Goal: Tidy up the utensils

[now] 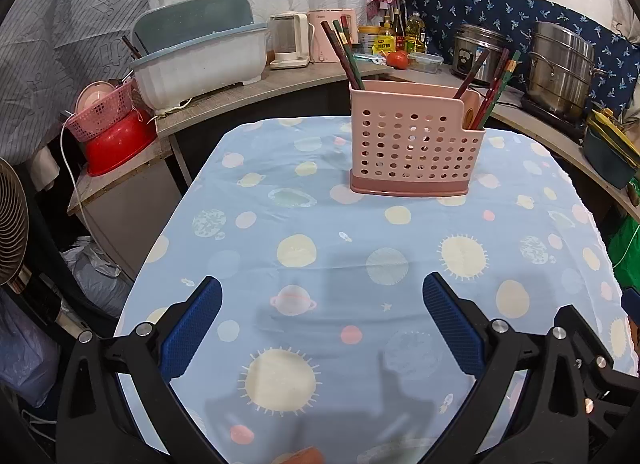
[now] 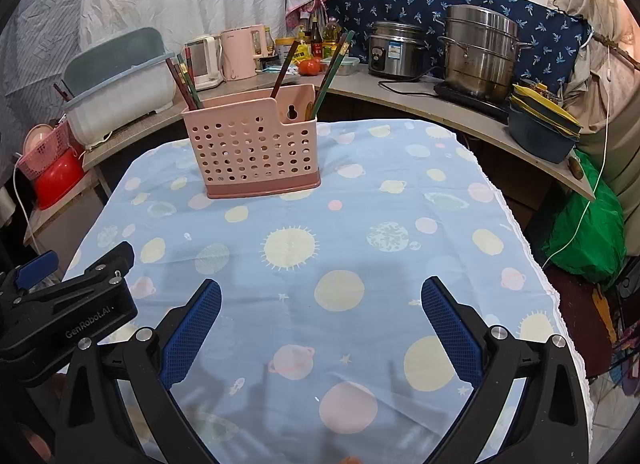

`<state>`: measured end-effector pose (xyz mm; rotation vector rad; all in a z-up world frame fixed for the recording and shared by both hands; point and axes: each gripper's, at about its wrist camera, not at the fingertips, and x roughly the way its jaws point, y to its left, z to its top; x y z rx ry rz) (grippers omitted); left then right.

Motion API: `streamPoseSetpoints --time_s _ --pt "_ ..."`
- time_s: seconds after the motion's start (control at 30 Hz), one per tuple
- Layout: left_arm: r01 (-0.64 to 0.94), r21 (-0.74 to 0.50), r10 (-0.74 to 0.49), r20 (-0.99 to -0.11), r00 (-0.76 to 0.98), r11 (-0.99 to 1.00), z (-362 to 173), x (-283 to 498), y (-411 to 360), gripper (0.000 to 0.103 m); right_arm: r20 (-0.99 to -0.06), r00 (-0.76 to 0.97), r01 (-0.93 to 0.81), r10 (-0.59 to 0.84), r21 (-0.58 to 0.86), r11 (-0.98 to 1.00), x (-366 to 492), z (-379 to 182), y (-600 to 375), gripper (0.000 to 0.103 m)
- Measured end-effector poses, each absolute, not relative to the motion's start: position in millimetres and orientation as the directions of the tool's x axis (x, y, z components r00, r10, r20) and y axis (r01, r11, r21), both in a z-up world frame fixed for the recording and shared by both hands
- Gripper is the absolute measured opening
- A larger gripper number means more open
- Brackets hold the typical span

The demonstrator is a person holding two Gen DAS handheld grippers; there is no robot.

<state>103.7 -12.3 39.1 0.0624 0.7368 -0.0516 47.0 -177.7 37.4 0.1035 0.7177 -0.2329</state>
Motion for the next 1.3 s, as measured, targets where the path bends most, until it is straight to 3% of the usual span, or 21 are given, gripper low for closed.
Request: streamPoseSetpoints --time_s 1.3 --pt "0.067 0.069 -0.002 -0.686 0.728 0.995 35.8 103.0 -17.3 0.096 -0.673 0.717 0.244 -0.182 -0.001 0.970 47.7 33.8 -177.8 0.097"
